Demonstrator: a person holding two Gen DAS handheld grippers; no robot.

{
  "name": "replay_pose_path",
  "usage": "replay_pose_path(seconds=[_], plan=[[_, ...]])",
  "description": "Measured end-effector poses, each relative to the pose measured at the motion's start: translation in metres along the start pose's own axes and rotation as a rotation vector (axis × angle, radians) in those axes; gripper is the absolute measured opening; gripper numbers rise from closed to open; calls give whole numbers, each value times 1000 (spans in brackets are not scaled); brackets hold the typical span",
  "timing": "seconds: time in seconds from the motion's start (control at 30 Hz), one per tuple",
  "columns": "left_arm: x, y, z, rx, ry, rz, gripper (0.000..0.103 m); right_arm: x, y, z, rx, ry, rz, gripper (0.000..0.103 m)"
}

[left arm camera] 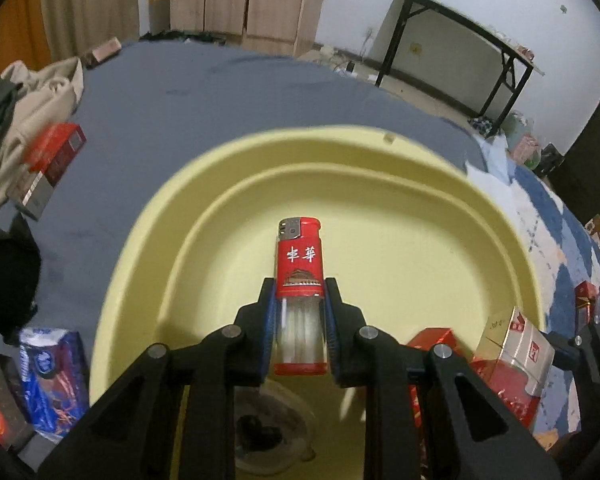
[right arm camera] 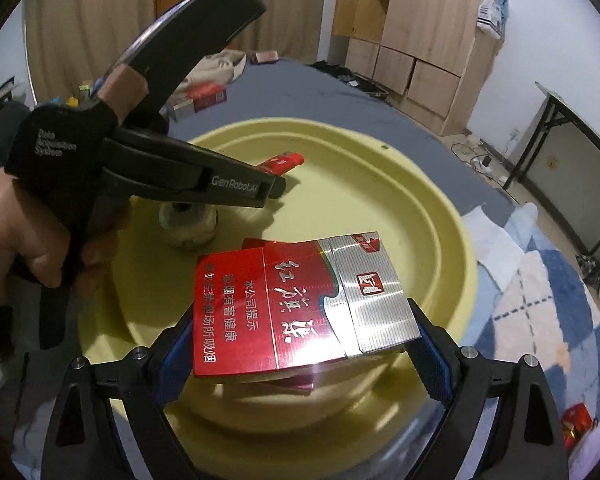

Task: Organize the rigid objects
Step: 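Carry lighter and pack to the yellow tray and release both tools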

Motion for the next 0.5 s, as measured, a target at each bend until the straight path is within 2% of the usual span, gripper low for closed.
replay_pose_path(seconds=[0.13, 0.2, 0.27, 0.37, 0.43, 0.5], plan=[[-2, -2, 0, -19, -11, 1, 25, -9, 16, 2, -28, -14, -5, 93], [-7, -6, -3, -37, -24, 17, 32, -10, 24, 1, -61, -10, 2, 94], [-10, -17, -3, -30, -47, 32, 65, -12, 23, 3, -70, -20, -3, 98], [-3, -53, 5, 46, -56, 36, 94, -11, 4, 11, -38, 0, 10, 103], [15, -83, 13, 92, -24, 40, 101, -8, -22, 14, 5, 40, 28, 103], [41, -106, 20, 119, 26, 33, 103, 1, -56, 12, 58, 108, 41, 103]])
Point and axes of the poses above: each gripper's, at about its wrist camera, not at the fingertips, and y roughly the way its jaws point, x to its right, z to its top, the point moved 10 cm from there along y, roughly the way its jaws point, and after that the axes turned 12 degrees about y, right-handed, at the moved point
